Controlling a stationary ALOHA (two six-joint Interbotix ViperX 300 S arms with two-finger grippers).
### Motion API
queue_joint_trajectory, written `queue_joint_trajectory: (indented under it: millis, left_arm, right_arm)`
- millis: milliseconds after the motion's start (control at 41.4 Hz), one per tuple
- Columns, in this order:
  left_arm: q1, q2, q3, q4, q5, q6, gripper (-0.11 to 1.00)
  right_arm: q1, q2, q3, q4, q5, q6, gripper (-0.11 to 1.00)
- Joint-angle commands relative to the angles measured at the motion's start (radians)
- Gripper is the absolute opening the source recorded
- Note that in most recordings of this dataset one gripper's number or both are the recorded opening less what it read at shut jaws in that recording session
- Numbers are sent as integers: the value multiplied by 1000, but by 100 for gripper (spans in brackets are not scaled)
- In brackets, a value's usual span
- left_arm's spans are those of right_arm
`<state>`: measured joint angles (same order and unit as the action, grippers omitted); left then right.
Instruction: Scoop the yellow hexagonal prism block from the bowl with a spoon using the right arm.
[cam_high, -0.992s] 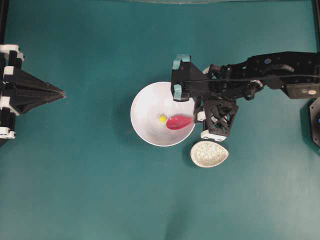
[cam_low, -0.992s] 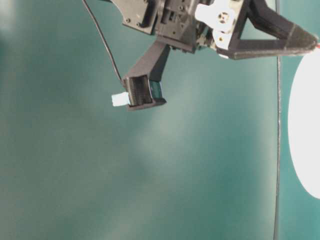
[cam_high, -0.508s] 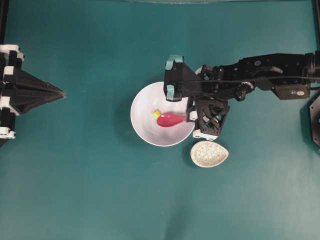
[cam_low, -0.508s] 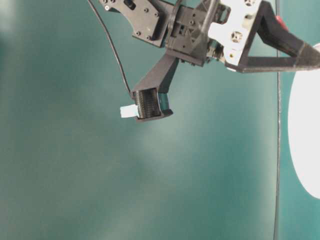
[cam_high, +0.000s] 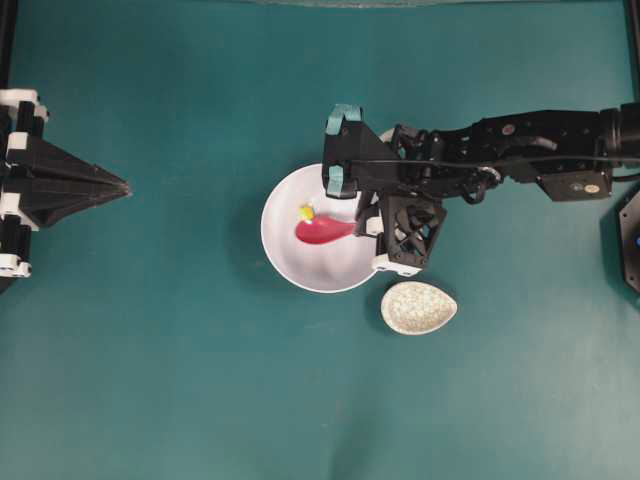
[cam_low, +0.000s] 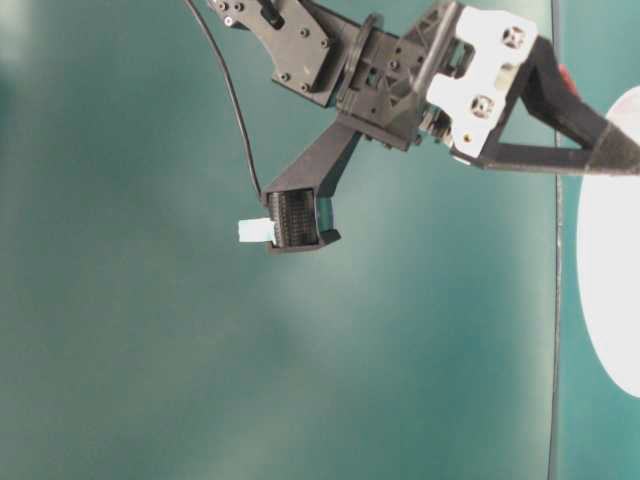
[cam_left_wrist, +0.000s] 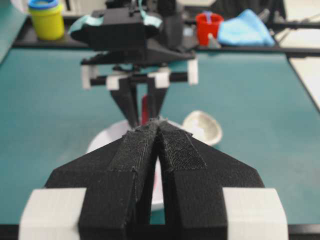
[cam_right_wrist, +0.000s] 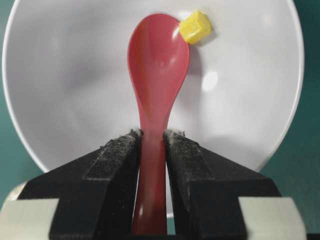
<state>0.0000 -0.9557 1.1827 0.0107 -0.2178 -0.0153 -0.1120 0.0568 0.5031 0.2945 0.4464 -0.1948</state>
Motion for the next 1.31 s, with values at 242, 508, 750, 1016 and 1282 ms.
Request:
queue_joint_trajectory:
  millis: [242, 508, 750, 1016, 1282]
  left_arm:
    - [-2, 9, -25, 2, -5, -2, 0]
    - [-2, 9, -26, 2, -5, -3, 0]
    - [-2, 9, -26, 2, -5, -2, 0]
    - [-2, 9, -26, 2, -5, -3, 0]
    - [-2, 8, -26, 0, -5, -2, 0]
  right_arm:
    - [0, -14, 3, -23, -49, 0, 25]
    - [0, -40, -2, -37, -49, 0, 25]
    - [0, -124, -5, -66, -49, 3, 25]
    - [0, -238, -3, -87, -34, 8, 25]
    - [0, -307, 3, -94, 18, 9, 25]
